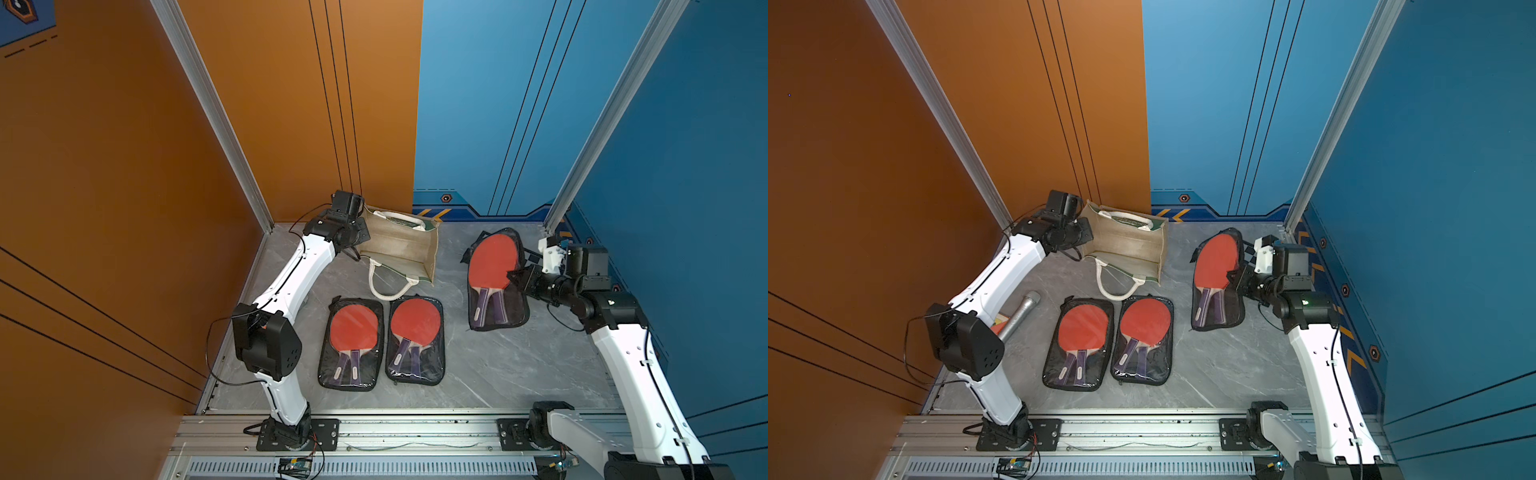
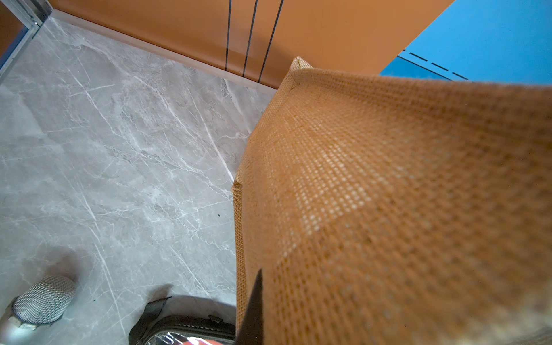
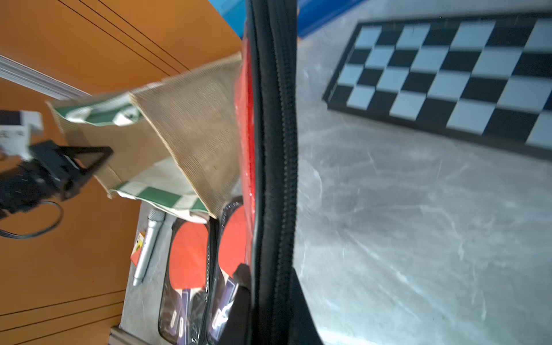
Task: Remove the ping pong set from the canvas bag
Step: Place the ping pong set at the center of the board.
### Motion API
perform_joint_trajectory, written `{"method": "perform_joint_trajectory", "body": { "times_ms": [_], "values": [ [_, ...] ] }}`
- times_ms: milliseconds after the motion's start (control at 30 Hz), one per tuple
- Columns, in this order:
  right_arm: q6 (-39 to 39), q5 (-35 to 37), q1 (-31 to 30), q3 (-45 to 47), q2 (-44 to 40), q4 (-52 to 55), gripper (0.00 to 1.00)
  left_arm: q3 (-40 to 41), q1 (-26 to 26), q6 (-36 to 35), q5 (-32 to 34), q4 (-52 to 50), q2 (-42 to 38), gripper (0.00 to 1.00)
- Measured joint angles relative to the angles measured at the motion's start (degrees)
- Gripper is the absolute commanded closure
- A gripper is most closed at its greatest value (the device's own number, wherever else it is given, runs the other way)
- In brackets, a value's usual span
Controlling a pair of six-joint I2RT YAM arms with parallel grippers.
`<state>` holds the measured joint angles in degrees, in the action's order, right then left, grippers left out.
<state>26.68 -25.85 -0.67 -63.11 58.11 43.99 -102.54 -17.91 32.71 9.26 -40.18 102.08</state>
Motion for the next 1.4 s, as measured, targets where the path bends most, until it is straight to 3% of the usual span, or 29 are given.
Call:
{"method": "perform_joint_trajectory", "body": {
  "times_ms": [233, 533, 700, 833, 967, 1033, 1400],
  "values": [
    [2.7, -2.7, 0.0, 16.9, -2.8, -3.2, 1.0, 0.2, 0.0, 1.0, 0.0, -0.2, 0.0, 1.0],
    [2.8, -4.3, 0.3, 22.8, 2.2, -11.6, 1.0, 0.8, 0.1, 1.7, -0.4, -0.2, 0.0, 1.0],
    [2.1, -5.7, 0.5, 23.0, 7.0, -15.5, 1.0, 1.4, 0.6, 1.7, -0.8, -0.4, 0.0, 1.0],
    [1.3, -5.8, 0.5, 23.0, 8.8, -15.9, 0.93, 1.4, 1.2, 1.8, -1.4, -0.4, 0.0, 1.0],
    [1.2, -5.4, 0.5, 22.7, 9.5, -14.6, 0.95, 1.4, 1.6, 2.3, -2.4, -0.4, 0.0, 1.0],
    [1.2, -5.4, 0.5, 21.8, 10.1, -13.3, 1.0, 1.4, 1.8, 3.0, -3.3, -0.4, 0.0, 1.0],
    [-0.3, -2.2, 0.2, 14.6, 7.4, 1.3, 1.0, 1.0, 2.6, 5.8, -7.1, -0.4, 0.0, 1.0]
  ]
}}
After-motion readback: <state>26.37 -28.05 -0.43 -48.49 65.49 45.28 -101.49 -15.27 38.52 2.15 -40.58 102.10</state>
